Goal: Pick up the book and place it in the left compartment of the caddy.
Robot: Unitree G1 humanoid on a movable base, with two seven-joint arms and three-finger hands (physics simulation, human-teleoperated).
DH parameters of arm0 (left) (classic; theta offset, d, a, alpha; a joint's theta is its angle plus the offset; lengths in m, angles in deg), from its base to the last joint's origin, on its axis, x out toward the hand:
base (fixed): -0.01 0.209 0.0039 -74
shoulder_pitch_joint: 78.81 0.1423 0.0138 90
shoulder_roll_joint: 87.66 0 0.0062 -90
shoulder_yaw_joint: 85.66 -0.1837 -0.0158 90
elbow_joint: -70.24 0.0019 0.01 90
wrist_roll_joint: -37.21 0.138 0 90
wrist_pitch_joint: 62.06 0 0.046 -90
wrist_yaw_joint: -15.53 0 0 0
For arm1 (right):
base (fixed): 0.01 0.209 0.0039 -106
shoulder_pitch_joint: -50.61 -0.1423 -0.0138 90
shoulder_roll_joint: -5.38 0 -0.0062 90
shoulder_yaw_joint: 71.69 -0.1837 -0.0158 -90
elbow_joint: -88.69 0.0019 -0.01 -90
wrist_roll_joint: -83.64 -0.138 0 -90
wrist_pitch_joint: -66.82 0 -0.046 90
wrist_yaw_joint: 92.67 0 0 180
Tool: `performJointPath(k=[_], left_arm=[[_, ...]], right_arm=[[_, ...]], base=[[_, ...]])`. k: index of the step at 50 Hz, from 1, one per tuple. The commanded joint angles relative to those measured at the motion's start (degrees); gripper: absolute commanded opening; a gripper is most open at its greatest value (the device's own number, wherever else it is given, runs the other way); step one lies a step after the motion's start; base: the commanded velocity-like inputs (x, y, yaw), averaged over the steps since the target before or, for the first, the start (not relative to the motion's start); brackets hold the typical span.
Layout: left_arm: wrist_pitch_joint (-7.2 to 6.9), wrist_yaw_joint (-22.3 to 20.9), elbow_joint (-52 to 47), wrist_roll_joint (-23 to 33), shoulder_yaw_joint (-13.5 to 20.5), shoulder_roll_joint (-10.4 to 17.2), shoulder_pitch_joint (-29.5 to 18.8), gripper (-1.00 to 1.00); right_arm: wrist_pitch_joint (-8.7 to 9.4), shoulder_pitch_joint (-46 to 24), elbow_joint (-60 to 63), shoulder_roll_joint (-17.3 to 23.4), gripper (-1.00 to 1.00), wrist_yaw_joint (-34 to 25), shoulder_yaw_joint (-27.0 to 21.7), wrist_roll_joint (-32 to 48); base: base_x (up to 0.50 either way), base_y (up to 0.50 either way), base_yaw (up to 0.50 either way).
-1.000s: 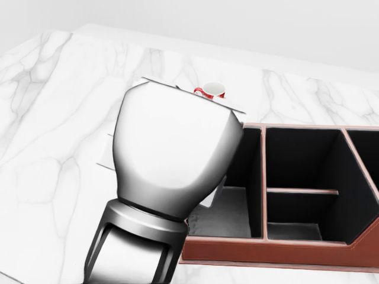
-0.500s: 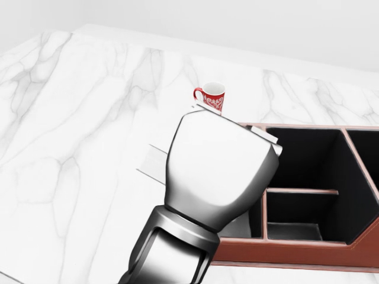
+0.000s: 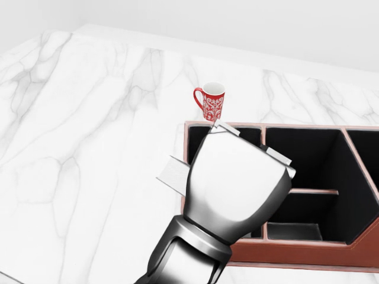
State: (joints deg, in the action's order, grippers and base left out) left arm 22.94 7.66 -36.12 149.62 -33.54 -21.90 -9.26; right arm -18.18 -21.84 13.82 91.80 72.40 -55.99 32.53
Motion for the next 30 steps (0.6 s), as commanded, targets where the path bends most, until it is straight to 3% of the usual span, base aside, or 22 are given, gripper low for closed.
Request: performJointPath(k=[1,30], left_arm=[[0.0,4.48,1.29,0.59,-0.39,-0.5,0.73,-1.0],[0.0,9.87,8.75,0.59,0.43,-2.58,1.71,-1.0]], right_arm=[[0.0,0.06,0.29,-0.1,1.0,0.0,-0.17,0.01],[0.0,0.0,0.03,-0.25,1.0,-0.45,0.05,0.45]], base=[[0.0,0.0,0.0],[0.0,0.0,0.0]])
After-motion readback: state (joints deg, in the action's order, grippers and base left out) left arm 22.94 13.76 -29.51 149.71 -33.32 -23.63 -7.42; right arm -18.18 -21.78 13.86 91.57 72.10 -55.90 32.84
